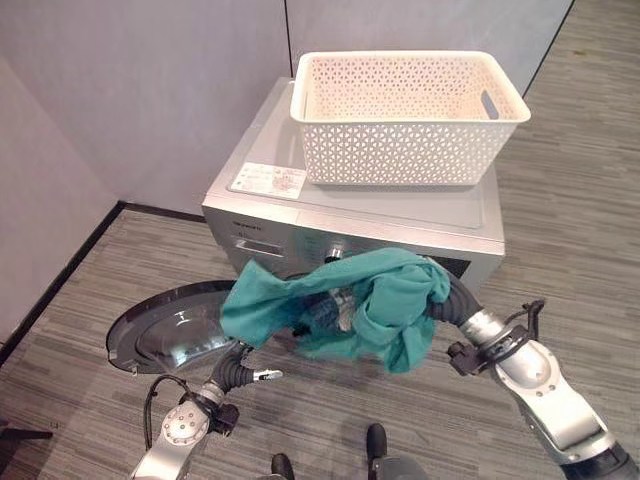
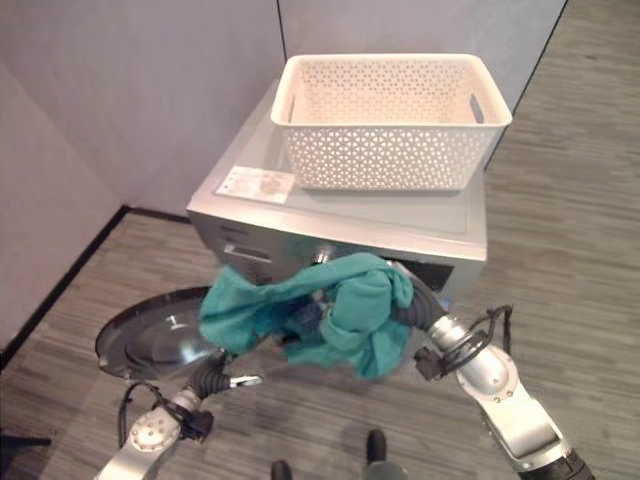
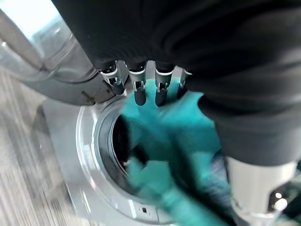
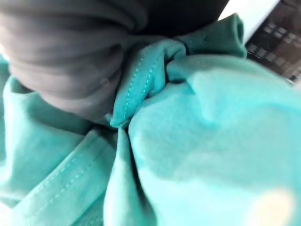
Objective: Grab the laundry basket,head to the washer,open it,put in the laundry and shut it.
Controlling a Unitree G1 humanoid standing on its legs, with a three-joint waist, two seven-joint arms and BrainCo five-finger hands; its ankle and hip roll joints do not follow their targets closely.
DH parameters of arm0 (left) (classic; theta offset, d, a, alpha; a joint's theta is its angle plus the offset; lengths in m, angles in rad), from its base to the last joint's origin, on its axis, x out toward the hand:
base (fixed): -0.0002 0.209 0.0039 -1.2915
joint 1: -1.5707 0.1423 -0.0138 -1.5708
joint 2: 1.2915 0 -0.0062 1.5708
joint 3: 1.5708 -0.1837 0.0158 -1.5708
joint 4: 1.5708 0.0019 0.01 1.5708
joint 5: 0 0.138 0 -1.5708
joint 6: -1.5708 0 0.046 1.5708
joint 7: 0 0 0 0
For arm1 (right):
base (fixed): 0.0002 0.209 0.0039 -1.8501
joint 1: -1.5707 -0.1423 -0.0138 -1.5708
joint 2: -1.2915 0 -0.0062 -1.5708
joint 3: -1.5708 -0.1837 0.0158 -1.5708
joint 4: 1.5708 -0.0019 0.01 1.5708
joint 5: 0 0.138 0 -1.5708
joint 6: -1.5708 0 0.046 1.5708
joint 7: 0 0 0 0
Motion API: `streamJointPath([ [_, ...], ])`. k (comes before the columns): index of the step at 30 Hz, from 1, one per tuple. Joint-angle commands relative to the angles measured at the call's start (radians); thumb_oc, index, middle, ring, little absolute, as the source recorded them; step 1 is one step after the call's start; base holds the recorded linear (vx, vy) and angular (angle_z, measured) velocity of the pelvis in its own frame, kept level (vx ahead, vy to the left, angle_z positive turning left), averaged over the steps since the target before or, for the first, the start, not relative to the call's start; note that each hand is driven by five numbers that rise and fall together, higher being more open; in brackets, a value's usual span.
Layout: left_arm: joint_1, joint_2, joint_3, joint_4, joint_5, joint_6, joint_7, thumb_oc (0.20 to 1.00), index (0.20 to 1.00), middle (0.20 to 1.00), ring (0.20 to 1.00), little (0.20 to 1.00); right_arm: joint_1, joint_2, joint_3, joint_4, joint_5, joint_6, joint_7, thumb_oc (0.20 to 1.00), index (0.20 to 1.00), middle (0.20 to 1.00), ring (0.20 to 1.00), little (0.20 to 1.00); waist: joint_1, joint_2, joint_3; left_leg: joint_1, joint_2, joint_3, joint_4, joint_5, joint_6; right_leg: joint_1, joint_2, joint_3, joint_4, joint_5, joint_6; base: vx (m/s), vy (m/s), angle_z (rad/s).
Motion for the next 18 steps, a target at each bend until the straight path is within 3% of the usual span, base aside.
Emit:
streamJointPath([
  [1,-0.074,0.056,-0.029,0.028,-0.037,-0.048,-0.012,1.000,1.000,1.000,1.000,1.000,-0.082,0.046,0.011,-0.077,0.062,-0.045,-0.005,0.200,0.200,0.200,0.200,0.200,0.004,-0.071,-0.038,-0.025,-0.077,-0.037,0.021,-0.087,0.050,0.014,-0.126,0.014,0.067,-0.057,0.099,-0.03,-0.020,0.10],
  [7,-0.173,0.035,-0.119,0.053,0.013,-0.055,0.012,1.000,1.000,1.000,1.000,1.000,-0.149,0.065,0.089,-0.061,0.053,-0.042,-0.028,0.200,0.200,0.200,0.200,0.200,0.001,-0.075,0.000,-0.058,-0.070,-0.052,0.021,-0.075,0.044,-0.013,-0.122,0.016,0.076,-0.065,0.089,-0.07,-0.029,0.16],
  [11,-0.329,-0.022,-0.235,0.086,0.039,-0.086,0.060,1.000,1.000,1.000,1.000,1.000,-0.230,0.099,0.157,-0.043,0.051,-0.059,-0.081,0.200,0.200,0.200,0.200,0.200,-0.006,-0.083,0.054,-0.120,-0.063,-0.065,0.032,-0.057,0.037,-0.068,-0.114,0.031,0.085,-0.062,0.079,-0.15,-0.040,0.16],
  [18,-0.462,-0.089,-0.356,0.134,0.155,-0.121,0.148,1.000,1.000,1.000,1.000,1.000,-0.314,0.121,0.202,-0.029,0.038,-0.092,-0.152,0.200,0.200,0.200,0.200,0.200,-0.013,-0.089,0.097,-0.175,-0.058,-0.068,0.046,-0.045,0.032,-0.120,-0.107,0.044,0.095,-0.057,0.068,-0.08,-0.022,0.02],
])
